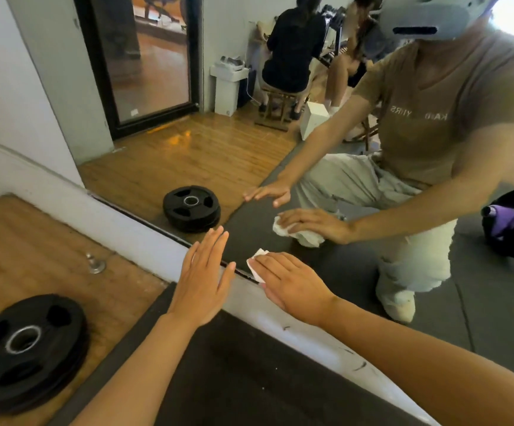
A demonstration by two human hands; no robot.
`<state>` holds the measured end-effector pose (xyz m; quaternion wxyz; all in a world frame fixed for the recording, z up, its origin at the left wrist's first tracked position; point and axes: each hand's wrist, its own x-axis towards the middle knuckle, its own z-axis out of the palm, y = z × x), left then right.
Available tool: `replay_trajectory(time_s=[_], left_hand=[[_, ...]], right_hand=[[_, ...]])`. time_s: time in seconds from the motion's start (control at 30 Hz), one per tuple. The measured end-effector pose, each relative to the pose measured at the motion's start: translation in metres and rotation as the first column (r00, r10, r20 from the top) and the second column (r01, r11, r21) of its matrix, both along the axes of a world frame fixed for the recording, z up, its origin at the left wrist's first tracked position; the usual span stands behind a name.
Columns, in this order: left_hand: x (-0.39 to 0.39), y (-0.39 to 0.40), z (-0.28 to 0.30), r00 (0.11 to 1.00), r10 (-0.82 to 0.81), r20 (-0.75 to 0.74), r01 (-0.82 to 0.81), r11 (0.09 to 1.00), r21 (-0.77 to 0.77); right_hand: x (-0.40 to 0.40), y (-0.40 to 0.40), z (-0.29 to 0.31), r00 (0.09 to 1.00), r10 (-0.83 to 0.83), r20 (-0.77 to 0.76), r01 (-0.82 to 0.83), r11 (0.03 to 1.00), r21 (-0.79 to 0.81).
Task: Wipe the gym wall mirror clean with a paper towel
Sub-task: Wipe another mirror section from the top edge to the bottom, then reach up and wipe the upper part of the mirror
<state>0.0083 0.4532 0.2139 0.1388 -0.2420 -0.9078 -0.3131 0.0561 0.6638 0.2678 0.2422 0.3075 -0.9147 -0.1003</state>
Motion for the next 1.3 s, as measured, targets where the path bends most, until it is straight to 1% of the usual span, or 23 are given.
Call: replay_trajectory(time_s=[0.07, 0.17, 0.27, 0.33, 0.53, 0.63, 0.77, 0.9, 1.0, 1.1, 1.3], left_hand=[[0.006, -0.006, 0.033, 1.0, 0.012, 0.012, -0.011, 0.999, -0.037], [0.014, -0.007, 0.096, 1.0, -0.001, -0.014, 0.0, 0.995, -0.095], [0.022, -0.007, 0.174, 0.996, -0.045, -0.073, 0.035, 0.991, -0.13], [0.024, -0.006, 0.234, 0.986, -0.081, -0.143, 0.056, 0.984, -0.17], [0.025, 0.003, 0.418, 0.93, -0.233, -0.284, 0.152, 0.948, -0.279], [0.022, 0.009, 0.501, 0.901, -0.29, -0.323, 0.191, 0.933, -0.306], [0.017, 0.019, 0.592, 0.861, -0.344, -0.374, 0.226, 0.918, -0.325], [0.02, 0.04, 0.656, 0.826, -0.382, -0.415, 0.235, 0.902, -0.363], [0.035, 0.062, 0.685, 0.814, -0.392, -0.428, 0.244, 0.9, -0.361], [0.059, 0.093, 0.71, 0.772, -0.429, -0.468, 0.272, 0.889, -0.367], [0.125, 0.174, 0.754, 0.734, -0.418, -0.535, 0.308, 0.908, -0.285]], right_hand=[[0.007, -0.003, 0.03, 0.999, -0.016, 0.031, 0.017, 0.999, -0.035], [0.022, -0.005, 0.091, 0.996, -0.035, 0.078, 0.041, 0.996, -0.084], [0.037, -0.004, 0.162, 0.991, -0.059, 0.119, 0.072, 0.991, -0.115], [0.045, 0.001, 0.214, 0.99, -0.063, 0.127, 0.079, 0.988, -0.13], [0.07, 0.011, 0.374, 0.999, -0.024, 0.046, 0.033, 0.973, -0.226], [0.078, 0.016, 0.446, 0.998, -0.062, -0.015, 0.057, 0.972, -0.23], [0.085, 0.024, 0.533, 0.99, -0.114, -0.086, 0.088, 0.961, -0.262], [0.101, 0.039, 0.598, 0.971, -0.175, -0.164, 0.137, 0.966, -0.218], [0.123, 0.059, 0.626, 0.962, -0.205, -0.181, 0.163, 0.961, -0.223], [0.155, 0.087, 0.65, 0.948, -0.23, -0.22, 0.187, 0.961, -0.202], [0.238, 0.167, 0.705, 0.918, -0.259, -0.301, 0.22, 0.963, -0.157]])
